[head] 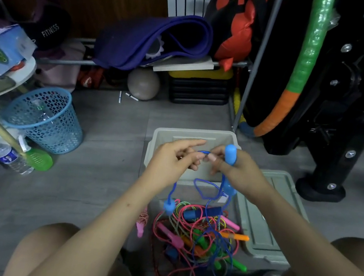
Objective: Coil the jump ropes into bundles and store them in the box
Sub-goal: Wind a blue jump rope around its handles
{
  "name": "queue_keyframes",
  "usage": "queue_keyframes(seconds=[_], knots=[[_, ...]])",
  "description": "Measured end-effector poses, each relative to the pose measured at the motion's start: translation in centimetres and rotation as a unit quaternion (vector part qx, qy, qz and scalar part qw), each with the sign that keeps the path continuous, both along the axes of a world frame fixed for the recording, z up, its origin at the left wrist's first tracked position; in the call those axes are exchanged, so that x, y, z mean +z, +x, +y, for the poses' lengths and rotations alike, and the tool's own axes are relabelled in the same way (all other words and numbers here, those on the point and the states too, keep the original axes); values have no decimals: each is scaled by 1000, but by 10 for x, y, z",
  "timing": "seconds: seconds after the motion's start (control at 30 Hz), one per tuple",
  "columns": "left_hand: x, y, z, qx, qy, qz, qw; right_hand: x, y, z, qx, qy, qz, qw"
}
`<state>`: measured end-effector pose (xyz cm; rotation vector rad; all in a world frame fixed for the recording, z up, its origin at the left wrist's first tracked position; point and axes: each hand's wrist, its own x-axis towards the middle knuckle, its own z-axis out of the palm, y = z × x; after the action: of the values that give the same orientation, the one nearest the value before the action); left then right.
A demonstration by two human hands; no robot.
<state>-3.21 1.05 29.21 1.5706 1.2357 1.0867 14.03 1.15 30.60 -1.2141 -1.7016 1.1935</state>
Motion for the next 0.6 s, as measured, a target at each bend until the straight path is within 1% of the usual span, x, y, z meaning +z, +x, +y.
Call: queue_keyframes(seconds=[0.07, 0.13, 0.17, 0.2, 0.27, 0.37, 0.47, 0.53, 0.6], knots=[[-2, -4, 1, -40, -58, 14, 997, 6, 2, 1, -16, 3, 98, 995], [-9, -9, 2, -85, -105, 77, 988, 12, 6, 4, -33, 3, 200, 979], [-14, -11, 3, -94, -118, 117, 982, 16, 8, 5, -50, -2, 238, 970], [-18, -13, 3, -96, -126, 147, 976, 17, 10, 7, -77, -2, 251, 965], [-21, -14, 5, -79, -145, 154, 974, 16, 14, 11, -135, -2, 233, 963], [-13, -13, 5, -35, -154, 83, 984, 9, 18, 17, -201, -28, 159, 966], [-11, -14, 7, 29, -130, 26, 991, -3, 21, 19, -197, -43, 50, 978], [-11, -14, 8, 64, -105, 17, 992, -7, 22, 18, -193, -42, -17, 980], [-9, -13, 7, 70, -94, 8, 993, -8, 20, 16, -162, -28, -38, 986]])
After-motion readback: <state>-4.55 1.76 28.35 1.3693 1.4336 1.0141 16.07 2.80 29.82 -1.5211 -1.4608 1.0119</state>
